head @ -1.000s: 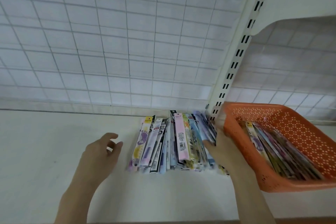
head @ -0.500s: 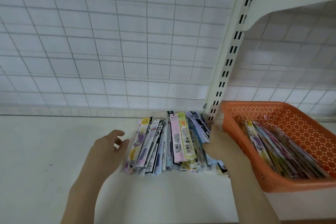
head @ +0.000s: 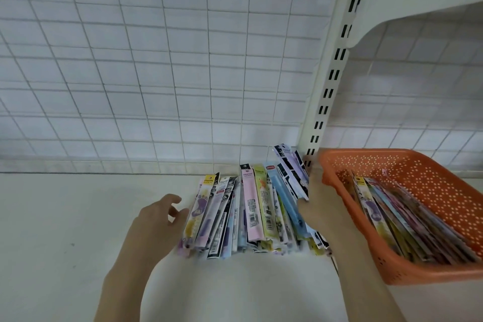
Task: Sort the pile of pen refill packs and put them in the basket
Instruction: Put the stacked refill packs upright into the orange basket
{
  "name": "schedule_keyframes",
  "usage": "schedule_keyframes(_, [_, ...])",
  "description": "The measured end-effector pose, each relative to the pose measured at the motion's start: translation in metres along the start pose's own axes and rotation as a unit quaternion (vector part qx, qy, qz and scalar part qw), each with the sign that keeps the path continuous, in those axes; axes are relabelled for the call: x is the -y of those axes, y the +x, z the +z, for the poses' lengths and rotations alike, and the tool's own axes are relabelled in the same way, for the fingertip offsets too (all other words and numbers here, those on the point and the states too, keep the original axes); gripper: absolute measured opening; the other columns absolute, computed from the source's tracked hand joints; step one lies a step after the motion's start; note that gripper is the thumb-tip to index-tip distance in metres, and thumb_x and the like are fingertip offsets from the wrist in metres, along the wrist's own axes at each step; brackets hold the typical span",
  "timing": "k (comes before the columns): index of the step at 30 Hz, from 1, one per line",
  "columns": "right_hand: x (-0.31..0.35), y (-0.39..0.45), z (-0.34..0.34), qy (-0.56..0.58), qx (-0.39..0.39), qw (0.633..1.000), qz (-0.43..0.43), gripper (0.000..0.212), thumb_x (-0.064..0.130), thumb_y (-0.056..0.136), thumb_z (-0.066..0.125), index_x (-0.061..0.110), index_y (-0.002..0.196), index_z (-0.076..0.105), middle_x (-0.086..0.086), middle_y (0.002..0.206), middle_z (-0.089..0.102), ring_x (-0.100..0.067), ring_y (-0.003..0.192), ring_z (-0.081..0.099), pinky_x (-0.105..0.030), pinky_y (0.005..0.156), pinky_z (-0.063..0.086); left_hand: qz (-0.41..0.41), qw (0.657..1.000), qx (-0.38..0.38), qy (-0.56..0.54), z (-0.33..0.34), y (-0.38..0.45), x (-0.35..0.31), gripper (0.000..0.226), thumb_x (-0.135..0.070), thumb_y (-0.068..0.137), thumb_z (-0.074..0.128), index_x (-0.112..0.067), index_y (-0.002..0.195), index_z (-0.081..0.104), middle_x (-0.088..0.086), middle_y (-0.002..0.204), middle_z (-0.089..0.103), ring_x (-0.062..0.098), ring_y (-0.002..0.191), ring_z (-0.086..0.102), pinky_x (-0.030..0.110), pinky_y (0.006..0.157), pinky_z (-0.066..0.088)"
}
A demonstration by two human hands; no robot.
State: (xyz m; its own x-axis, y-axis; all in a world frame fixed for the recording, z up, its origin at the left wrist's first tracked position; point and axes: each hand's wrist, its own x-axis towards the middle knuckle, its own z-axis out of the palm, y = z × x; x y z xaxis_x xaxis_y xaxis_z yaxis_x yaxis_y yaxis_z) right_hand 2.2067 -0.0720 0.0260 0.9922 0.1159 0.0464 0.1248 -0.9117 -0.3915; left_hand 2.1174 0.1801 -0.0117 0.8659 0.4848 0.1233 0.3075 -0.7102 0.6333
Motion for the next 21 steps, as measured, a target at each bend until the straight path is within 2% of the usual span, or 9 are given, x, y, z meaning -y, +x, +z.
schedule_keyframes(2, [-0.002, -0.001, 0.002, -0.023, -0.005, 1.000, 0.002, 0.042, 0.023, 0.095, 0.045, 0.001, 0.129, 0.035, 0.000, 0.064, 0.042, -0.013, 0.053, 0.043, -0.031, 0.064, 0.048, -0.004, 1.000, 0.010, 0.011, 0.004, 0.002, -0.008, 0.035, -0.035, 0.091, 0.051, -0.019, 0.122, 0.053, -0.004, 0.102, 0.063, 0.017, 0.086, 0.060, 0.028, 0.077, 0.044])
schedule_keyframes(4, [-0.003, -0.003, 0.003, -0.029, -0.049, 0.998, -0.024, 0.044, 0.027, 0.094, 0.046, 0.004, 0.129, 0.034, 0.001, 0.061, 0.041, -0.014, 0.051, 0.044, -0.028, 0.059, 0.047, -0.017, 0.999, 0.032, 0.032, 0.009, 0.006, -0.018, 0.044, -0.044, 0.090, 0.048, -0.017, 0.125, 0.049, 0.001, 0.113, 0.060, 0.020, 0.098, 0.059, 0.030, 0.081, 0.043])
schedule_keyframes(6, [-0.003, -0.004, 0.001, 0.000, -0.054, 0.998, -0.027, 0.043, 0.027, 0.094, 0.046, 0.005, 0.129, 0.036, -0.002, 0.068, 0.049, -0.018, 0.057, 0.051, -0.030, 0.063, 0.051, -0.039, 0.994, 0.079, 0.069, 0.014, 0.010, -0.029, 0.057, -0.058, 0.085, 0.047, -0.013, 0.121, 0.047, 0.007, 0.117, 0.056, 0.025, 0.109, 0.054, 0.030, 0.083, 0.039])
schedule_keyframes(8, [-0.005, -0.005, 0.001, 0.028, -0.054, 0.998, -0.027, 0.043, 0.025, 0.093, 0.046, 0.008, 0.130, 0.034, -0.002, 0.069, 0.053, -0.019, 0.058, 0.055, -0.031, 0.062, 0.054, -0.048, 0.983, 0.138, 0.108, 0.020, 0.014, -0.040, 0.073, -0.073, 0.073, 0.047, -0.012, 0.111, 0.045, 0.009, 0.112, 0.054, 0.028, 0.109, 0.052, 0.034, 0.090, 0.043])
schedule_keyframes(10, [-0.006, -0.007, 0.001, 0.032, -0.059, 0.997, -0.039, 0.047, 0.023, 0.093, 0.048, 0.012, 0.133, 0.027, -0.002, 0.063, 0.054, -0.016, 0.051, 0.055, -0.029, 0.056, 0.054, -0.055, 0.975, 0.173, 0.129, 0.026, 0.016, -0.051, 0.089, -0.081, 0.064, 0.048, -0.010, 0.118, 0.042, 0.011, 0.116, 0.051, 0.030, 0.111, 0.050, 0.041, 0.095, 0.044])
schedule_keyframes(12, [-0.007, -0.010, 0.001, 0.029, -0.056, 0.997, -0.044, 0.049, 0.023, 0.093, 0.049, 0.012, 0.134, 0.025, 0.001, 0.059, 0.050, -0.013, 0.047, 0.053, -0.027, 0.053, 0.053, -0.052, 0.971, 0.186, 0.140, 0.032, 0.015, -0.062, 0.092, -0.076, 0.065, 0.056, -0.010, 0.126, 0.037, 0.013, 0.124, 0.046, 0.031, 0.117, 0.045, 0.040, 0.096, 0.042])
schedule_keyframes(15, [-0.010, -0.012, 0.002, 0.010, -0.076, 0.996, -0.042, 0.047, 0.025, 0.092, 0.050, 0.014, 0.132, 0.028, 0.005, 0.054, 0.041, -0.008, 0.041, 0.043, -0.022, 0.047, 0.042, -0.041, 0.973, 0.192, 0.124, 0.036, 0.014, -0.073, 0.077, -0.058, 0.072, 0.065, -0.007, 0.122, 0.037, 0.014, 0.122, 0.045, 0.031, 0.114, 0.047, 0.037, 0.089, 0.042])
schedule_keyframes(20, [-0.011, -0.013, 0.006, 0.029, -0.055, 0.998, -0.028, 0.048, 0.025, 0.090, 0.050, 0.010, 0.129, 0.027, -0.003, 0.055, 0.049, -0.020, 0.046, 0.053, -0.031, 0.049, 0.052, -0.049, 0.975, 0.213, 0.049, 0.036, 0.016, -0.073, 0.058, -0.040, 0.074, 0.070, -0.004, 0.111, 0.043, 0.006, 0.095, 0.052, 0.020, 0.083, 0.052, 0.025, 0.062, 0.039])
schedule_keyframes(21, [-0.010, -0.012, 0.007, 0.035, -0.048, 0.998, -0.028, 0.047, 0.023, 0.091, 0.050, 0.010, 0.130, 0.027, -0.002, 0.055, 0.049, -0.018, 0.046, 0.053, -0.030, 0.047, 0.049, -0.056, 0.976, 0.210, 0.031, 0.036, 0.016, -0.072, 0.053, -0.036, 0.073, 0.071, -0.005, 0.107, 0.044, 0.004, 0.090, 0.052, 0.018, 0.076, 0.051, 0.025, 0.056, 0.037])
